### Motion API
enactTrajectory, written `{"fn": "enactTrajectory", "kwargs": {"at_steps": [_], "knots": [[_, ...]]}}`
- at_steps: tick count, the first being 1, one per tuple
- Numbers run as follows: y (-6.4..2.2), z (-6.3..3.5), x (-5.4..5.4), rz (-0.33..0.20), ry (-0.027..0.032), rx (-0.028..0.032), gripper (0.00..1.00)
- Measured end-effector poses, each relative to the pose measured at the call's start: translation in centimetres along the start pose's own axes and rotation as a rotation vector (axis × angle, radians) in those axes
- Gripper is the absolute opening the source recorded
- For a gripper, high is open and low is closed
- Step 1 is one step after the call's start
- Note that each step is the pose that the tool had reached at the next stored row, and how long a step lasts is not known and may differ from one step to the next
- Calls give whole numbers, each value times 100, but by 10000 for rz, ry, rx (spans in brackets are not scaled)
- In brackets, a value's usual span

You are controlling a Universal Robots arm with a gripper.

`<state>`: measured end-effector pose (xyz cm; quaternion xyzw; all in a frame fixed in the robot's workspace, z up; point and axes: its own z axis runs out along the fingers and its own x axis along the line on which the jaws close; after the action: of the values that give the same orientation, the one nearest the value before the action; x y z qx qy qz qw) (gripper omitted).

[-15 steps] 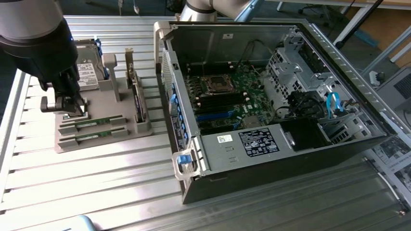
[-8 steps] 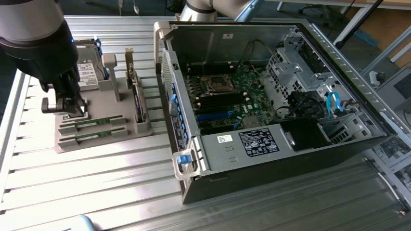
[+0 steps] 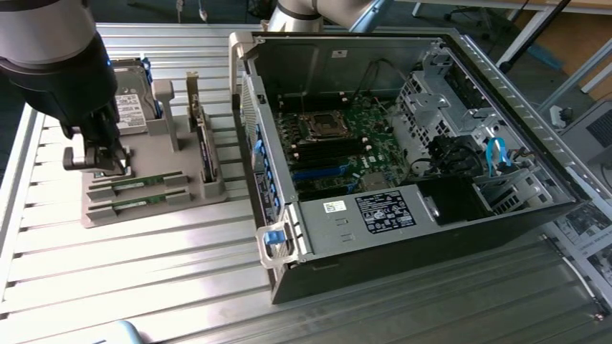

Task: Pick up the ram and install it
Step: 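Pick up the ram and move it above insertion slot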

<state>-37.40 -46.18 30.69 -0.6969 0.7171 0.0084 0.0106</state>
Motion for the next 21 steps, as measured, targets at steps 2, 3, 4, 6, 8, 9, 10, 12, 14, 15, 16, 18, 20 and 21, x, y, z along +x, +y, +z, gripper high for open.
{"fn": "enactTrajectory", "kwargs": {"at_steps": [2, 3, 4, 6, 8, 9, 10, 12, 14, 15, 16, 18, 20, 21], "knots": [[0, 7, 0, -3, 0, 0, 30], [0, 11, 0, -4, 0, 1, 30], [0, 15, 0, -6, 0, 0, 30], [0, 22, 1, -9, -1, 1, 30], [0, 28, 1, -11, 0, 0, 30], [0, 31, 1, -13, 0, 0, 30], [0, 34, 1, -14, 0, -1, 30], [0, 41, 1, -17, 0, 0, 30], [0, 47, 1, -19, 0, 0, 30], [0, 51, 1, -21, 0, 0, 30], [0, 57, 1, -23, 0, 0, 30], [0, 64, 2, -26, 1, -1, 30], [0, 71, 2, -29, 0, -1, 30], [0, 74, 2, -30, 0, -1, 30]]}}
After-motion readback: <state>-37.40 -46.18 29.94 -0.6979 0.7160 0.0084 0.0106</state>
